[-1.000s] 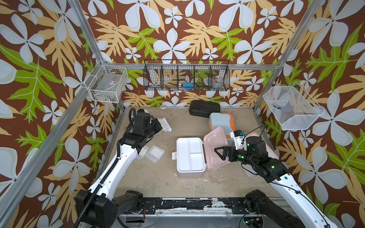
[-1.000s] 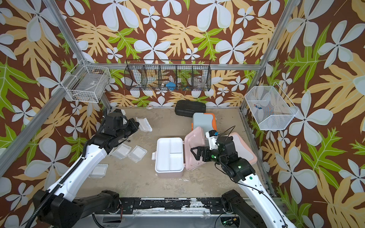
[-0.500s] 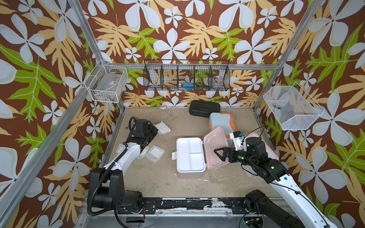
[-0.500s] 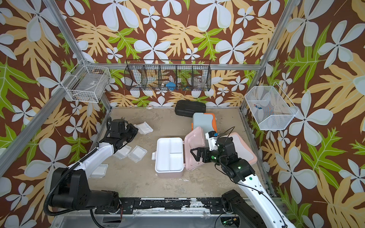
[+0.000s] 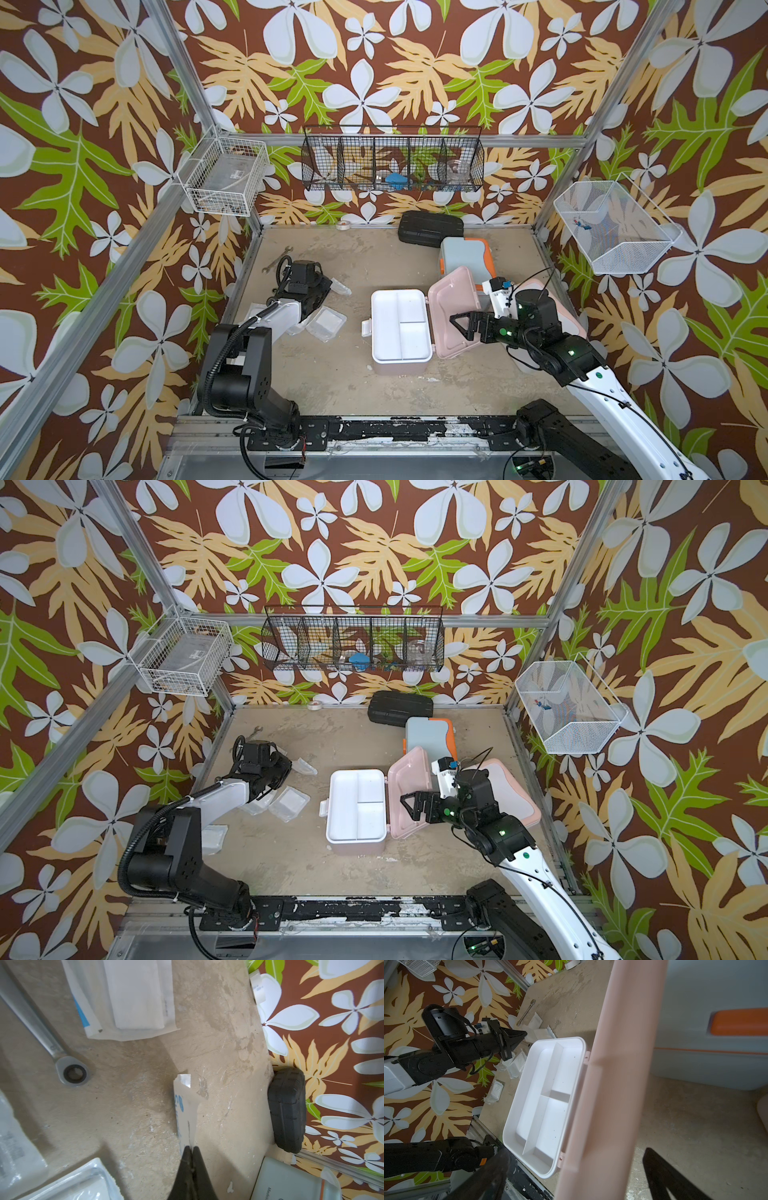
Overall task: Open first aid kits and take out gauze
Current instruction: Place the gauze at the center of the board.
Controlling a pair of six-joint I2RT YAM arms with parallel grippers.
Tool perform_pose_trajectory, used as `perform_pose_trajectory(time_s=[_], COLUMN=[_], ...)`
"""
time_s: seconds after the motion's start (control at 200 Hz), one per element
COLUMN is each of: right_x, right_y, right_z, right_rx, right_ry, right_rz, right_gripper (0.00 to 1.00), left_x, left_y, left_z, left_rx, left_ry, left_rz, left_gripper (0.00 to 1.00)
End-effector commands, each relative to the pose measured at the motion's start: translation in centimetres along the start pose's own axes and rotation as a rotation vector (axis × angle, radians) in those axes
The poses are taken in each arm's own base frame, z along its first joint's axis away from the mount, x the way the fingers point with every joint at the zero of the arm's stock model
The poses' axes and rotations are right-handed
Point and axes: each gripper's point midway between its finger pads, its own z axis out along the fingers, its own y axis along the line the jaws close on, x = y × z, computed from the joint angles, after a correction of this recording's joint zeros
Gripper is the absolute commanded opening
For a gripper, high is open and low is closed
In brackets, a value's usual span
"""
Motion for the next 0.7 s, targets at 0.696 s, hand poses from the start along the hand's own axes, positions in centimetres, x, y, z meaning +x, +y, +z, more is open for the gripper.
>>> perform_pose_trajectory(time_s=[0.696], right_x=[-0.7], right_y=[-0.1], right_z=[0.2], right_rx=[0.012], right_ry=[-0.025], right_rz=[0.029], right_gripper=[1.0], left_x=[-1.8], left_y=[1.9], left_z=[0.5], left_rx=[-0.079], left_ry=[-0.05], left_rz=[0.068], left_gripper=[0.15])
